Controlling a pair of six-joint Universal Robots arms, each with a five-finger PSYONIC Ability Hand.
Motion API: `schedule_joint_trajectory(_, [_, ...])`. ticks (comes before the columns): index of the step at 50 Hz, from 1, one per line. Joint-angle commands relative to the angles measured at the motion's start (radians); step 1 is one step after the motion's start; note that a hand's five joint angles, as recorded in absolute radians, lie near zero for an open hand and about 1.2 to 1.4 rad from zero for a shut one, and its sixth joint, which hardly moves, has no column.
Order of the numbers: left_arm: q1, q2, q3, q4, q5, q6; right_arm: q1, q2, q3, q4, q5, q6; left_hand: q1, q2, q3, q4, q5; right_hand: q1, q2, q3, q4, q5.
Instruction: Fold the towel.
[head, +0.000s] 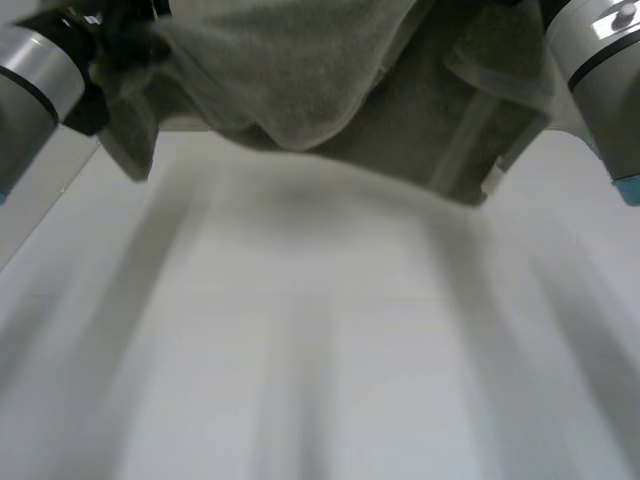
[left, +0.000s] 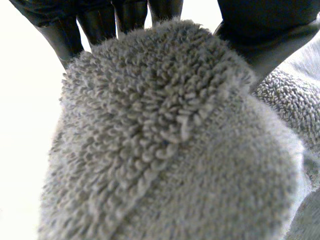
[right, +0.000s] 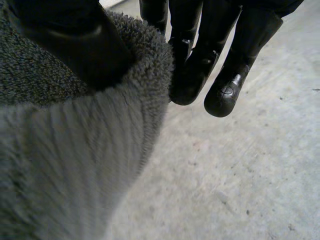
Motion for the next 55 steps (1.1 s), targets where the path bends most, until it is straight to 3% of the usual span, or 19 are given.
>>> schedule_joint_trajectory(1, [0.016,0.065,-0.167,0.154,0.014,-0.038,-0.026,-0.011,0.110,0.113,-0.098,0.043,0.033,0.056,0.057,0.018,0.048,0.081,0.093,0.073,0.065,0.073])
schedule_joint_trajectory(7, [0.046,0.057,-0.360,0.168,0.108,-0.037,-0.026,0.022,0.195,0.246,-0.181,-0.005,0.027,0.050,0.051,0.012,0.042,0.081,0.093,0.073,0.065,0.073])
schedule_joint_trajectory(11, [0.060,0.037,-0.462,0.170,0.176,-0.023,-0.026,0.049,0.319,0.364,-0.204,-0.168,0.021,0.044,0.045,0.006,0.036,0.081,0.093,0.073,0.065,0.073])
schedule_joint_trajectory(13, [0.065,0.019,-0.542,0.162,0.234,0.023,-0.028,0.051,0.357,0.403,-0.202,-0.247,0.021,0.044,0.045,0.006,0.036,0.081,0.093,0.073,0.065,0.073])
schedule_joint_trajectory(15, [0.071,0.019,-0.572,0.154,0.254,0.047,-0.032,0.046,0.405,0.491,-0.195,-0.400,0.021,0.044,0.045,0.006,0.036,0.081,0.093,0.073,0.065,0.073])
schedule_joint_trajectory(17, [0.082,0.021,-0.606,0.141,0.273,0.080,-0.039,0.040,0.414,0.542,-0.198,-0.452,0.027,0.050,0.051,0.012,0.042,0.081,0.093,0.073,0.065,0.073])
schedule_joint_trajectory(21, [0.118,0.034,-0.639,0.058,0.302,0.179,-0.049,-0.003,0.362,0.627,-0.212,-0.424,0.030,0.053,0.054,0.015,0.045,0.081,0.093,0.073,0.065,0.073])
schedule_joint_trajectory(29, [0.155,0.022,-0.502,-0.036,0.293,0.226,-0.085,0.009,0.209,0.584,-0.241,-0.220,0.021,0.044,0.045,0.006,0.036,0.081,0.093,0.073,0.065,0.073])
schedule_joint_trajectory(38, [0.146,-0.197,-0.354,-0.040,0.258,0.230,-0.033,0.257,0.112,0.438,-0.184,-0.212,-0.073,-0.050,-0.049,-0.088,-0.058,0.081,0.093,0.073,0.065,0.073])
schedule_joint_trajectory(40, [0.143,-0.277,-0.293,-0.050,0.206,0.230,-0.016,0.294,0.103,0.400,-0.163,-0.213,-0.257,-0.234,-0.233,-0.272,-0.242,0.081,0.093,0.073,0.065,0.073])
schedule_joint_trajectory(43, [0.140,-0.327,-0.248,-0.051,0.151,0.232,0.015,0.341,0.093,0.325,-0.109,-0.213,-0.454,-0.431,-0.430,-0.469,-0.439,0.081,0.093,0.073,0.065,0.073])
schedule_joint_trajectory(50, [0.137,-0.332,-0.225,-0.051,0.124,0.224,0.030,0.356,0.116,0.256,-0.069,-0.204,-0.484,-0.461,-0.460,-0.498,-0.469,0.081,0.093,0.073,0.065,0.073])
schedule_joint_trajectory(51, [0.135,-0.328,-0.224,-0.050,0.121,0.225,0.032,0.353,0.121,0.254,-0.064,-0.203,-0.673,-0.650,-0.649,-0.688,-0.658,-0.110,-0.098,-0.118,-0.126,-0.118])
schedule_joint_trajectory(52, [0.135,-0.328,-0.224,-0.050,0.121,0.225,0.032,0.353,0.121,0.254,-0.064,-0.203,-0.675,-0.652,-0.651,-0.690,-0.660,-0.112,-0.100,-0.120,-0.127,-0.120])
schedule_joint_trajectory(53, [0.135,-0.322,-0.224,-0.050,0.115,0.227,0.032,0.347,0.124,0.254,-0.058,-0.203,-1.007,-0.985,-0.983,-1.022,-0.992,-0.670,-0.658,-0.678,-0.686,-0.678])
schedule_joint_trajectory(54, [0.135,-0.322,-0.224,-0.050,0.115,0.227,0.032,0.341,0.129,0.256,-0.043,-0.201,-1.007,-0.985,-0.983,-1.022,-0.992,-1.141,-1.129,-1.149,-1.156,-1.149])
schedule_joint_trajectory(55, [0.135,-0.314,-0.222,-0.051,0.109,0.226,0.032,0.341,0.129,0.256,-0.043,-0.201,-1.001,-0.978,-0.977,-1.016,-0.986,-1.141,-1.129,-1.149,-1.156,-1.149])
